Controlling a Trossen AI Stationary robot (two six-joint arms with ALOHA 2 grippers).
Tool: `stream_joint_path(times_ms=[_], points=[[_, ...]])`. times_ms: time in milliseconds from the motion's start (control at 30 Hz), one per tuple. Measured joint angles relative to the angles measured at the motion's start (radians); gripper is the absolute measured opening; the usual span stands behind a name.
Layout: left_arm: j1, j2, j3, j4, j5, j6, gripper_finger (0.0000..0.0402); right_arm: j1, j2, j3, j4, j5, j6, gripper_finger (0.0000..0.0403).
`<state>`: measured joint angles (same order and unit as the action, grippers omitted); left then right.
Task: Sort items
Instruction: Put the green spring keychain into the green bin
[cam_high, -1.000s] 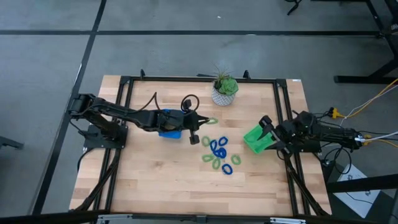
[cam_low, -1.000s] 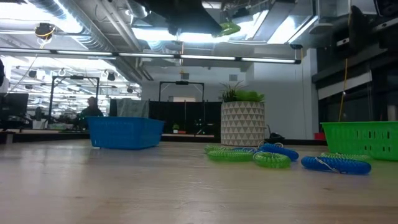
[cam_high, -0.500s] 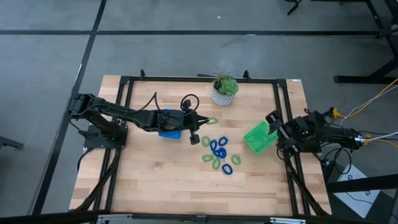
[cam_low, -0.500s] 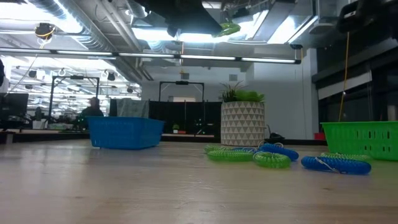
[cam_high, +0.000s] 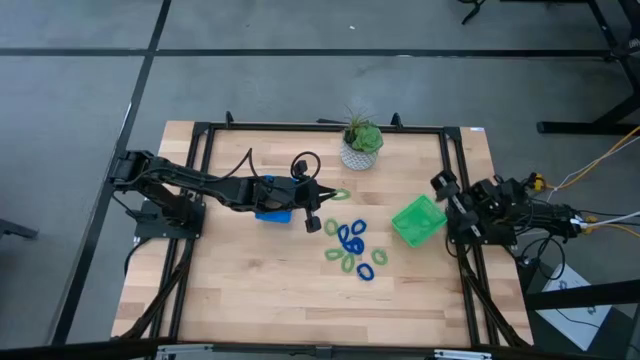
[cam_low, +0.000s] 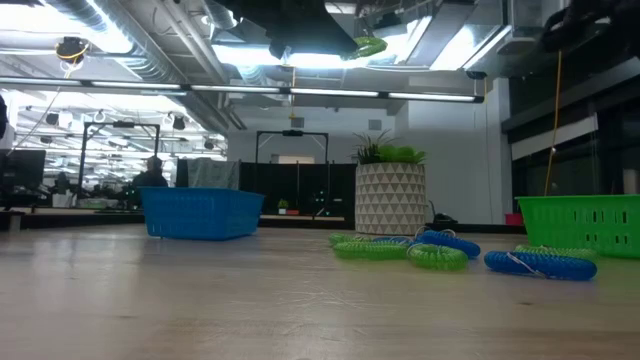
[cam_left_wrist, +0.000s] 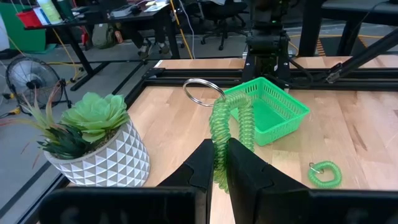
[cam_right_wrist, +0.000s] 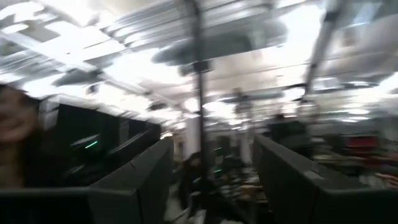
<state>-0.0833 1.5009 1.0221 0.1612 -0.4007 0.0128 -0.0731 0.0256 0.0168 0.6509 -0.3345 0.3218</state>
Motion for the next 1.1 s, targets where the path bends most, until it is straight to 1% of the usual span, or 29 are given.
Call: stream_joint_path(times_ms=[100,200,300,400,533,767,867,1000,1100], points=[[0.000,0.000,0.000,0.000,0.001,0.000,0.0026,0.000,0.043,0.000,-0.021,0.116,0.013,0.0220],[0.000,0.001,0.000,0.001,0.000,0.000,0.0026,0.000,0.123,0.000,-0.020,0.169,0.023,0.0220],[0.000,0.001,0.000,0.012,-0.001,0.010,0.0026,0.000,0.222,0.000,0.017,0.209,0.061,0.0220],[0.000,0.001,0.000,0.030,0.000,0.040,0.0026,0.000,0.323,0.008,0.067,0.211,0.086,0.0220],[0.000,0.001,0.000,0.035,0.000,0.053,0.0026,0.010,0.455,0.078,0.077,0.212,0.089,0.0220],[0.000,0.001,0.000,0.041,0.001,0.072,0.0026,0.036,0.674,0.233,0.077,0.211,-0.020,0.0220],[0.000,0.001,0.000,0.045,0.001,0.079,0.0026,0.038,0.753,0.287,0.078,0.211,-0.038,0.0220],[0.000,0.001,0.000,0.045,0.001,0.080,0.0026,0.037,0.856,0.338,0.077,0.212,-0.015,0.0220],[0.000,0.001,0.000,0.045,0.001,0.080,0.0026,0.038,0.938,0.373,0.078,0.243,0.036,0.0220]])
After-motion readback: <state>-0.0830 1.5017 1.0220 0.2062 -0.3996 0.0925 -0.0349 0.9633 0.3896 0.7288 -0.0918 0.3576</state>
